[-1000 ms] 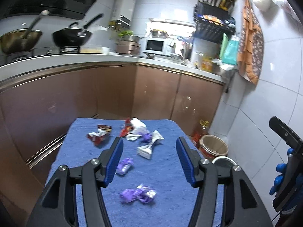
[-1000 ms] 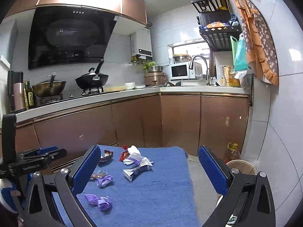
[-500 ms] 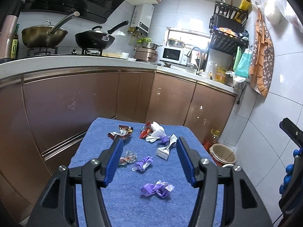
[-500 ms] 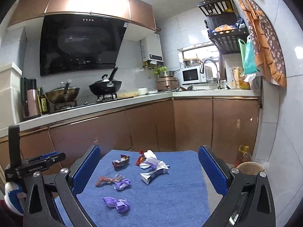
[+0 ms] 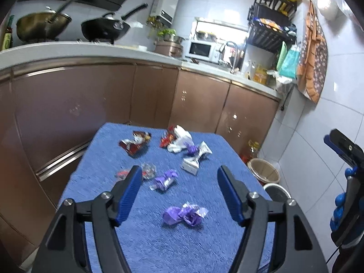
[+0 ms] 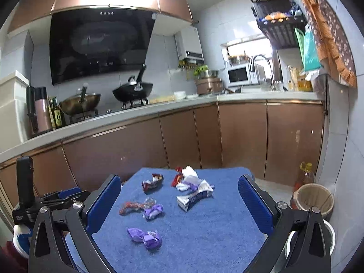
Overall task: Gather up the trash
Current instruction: 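Move both tools back over the table, then grasp the purple wrapper with the left tool while the right tool grasps the milk carton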
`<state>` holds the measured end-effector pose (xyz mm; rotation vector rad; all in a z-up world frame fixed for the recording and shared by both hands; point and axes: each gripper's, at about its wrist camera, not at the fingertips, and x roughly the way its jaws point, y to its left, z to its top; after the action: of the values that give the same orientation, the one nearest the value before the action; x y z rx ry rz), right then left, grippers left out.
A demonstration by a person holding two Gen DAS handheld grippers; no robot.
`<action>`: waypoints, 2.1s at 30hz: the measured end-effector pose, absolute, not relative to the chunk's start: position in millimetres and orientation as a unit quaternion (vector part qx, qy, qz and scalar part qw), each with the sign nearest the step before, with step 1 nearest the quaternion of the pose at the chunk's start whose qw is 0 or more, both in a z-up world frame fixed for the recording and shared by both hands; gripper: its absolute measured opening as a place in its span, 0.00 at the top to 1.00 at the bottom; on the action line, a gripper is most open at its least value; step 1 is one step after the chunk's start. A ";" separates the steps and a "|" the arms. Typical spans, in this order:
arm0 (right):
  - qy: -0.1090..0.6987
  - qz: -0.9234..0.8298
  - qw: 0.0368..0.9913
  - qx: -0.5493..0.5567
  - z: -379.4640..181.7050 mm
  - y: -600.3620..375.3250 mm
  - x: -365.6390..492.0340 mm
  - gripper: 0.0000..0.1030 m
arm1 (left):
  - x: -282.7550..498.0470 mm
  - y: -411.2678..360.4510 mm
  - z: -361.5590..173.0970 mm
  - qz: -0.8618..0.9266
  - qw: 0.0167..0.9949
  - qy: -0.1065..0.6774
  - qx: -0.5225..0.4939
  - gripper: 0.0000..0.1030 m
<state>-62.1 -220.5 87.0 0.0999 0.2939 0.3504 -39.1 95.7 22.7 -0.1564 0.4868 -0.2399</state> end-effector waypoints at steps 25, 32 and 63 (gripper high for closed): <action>0.275 0.171 0.944 0.061 2.3 -218.3 7.7 0.00 | 31.5 67.7 -107.9 -0.192 0.903 0.382 -0.031 0.34; 0.300 0.171 0.937 0.062 -13.8 -217.1 26.8 0.00 | 54.1 71.3 -115.3 -0.226 0.888 0.397 -0.044 0.34; 0.439 0.183 0.871 0.126 -101.2 -160.5 226.8 0.01 | 94.0 73.8 -139.5 -0.283 0.867 0.395 -0.110 0.65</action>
<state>226.8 -160.5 -101.2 0.2642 0.9176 0.3817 94.0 73.8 -139.6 -0.2305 0.8260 -0.5935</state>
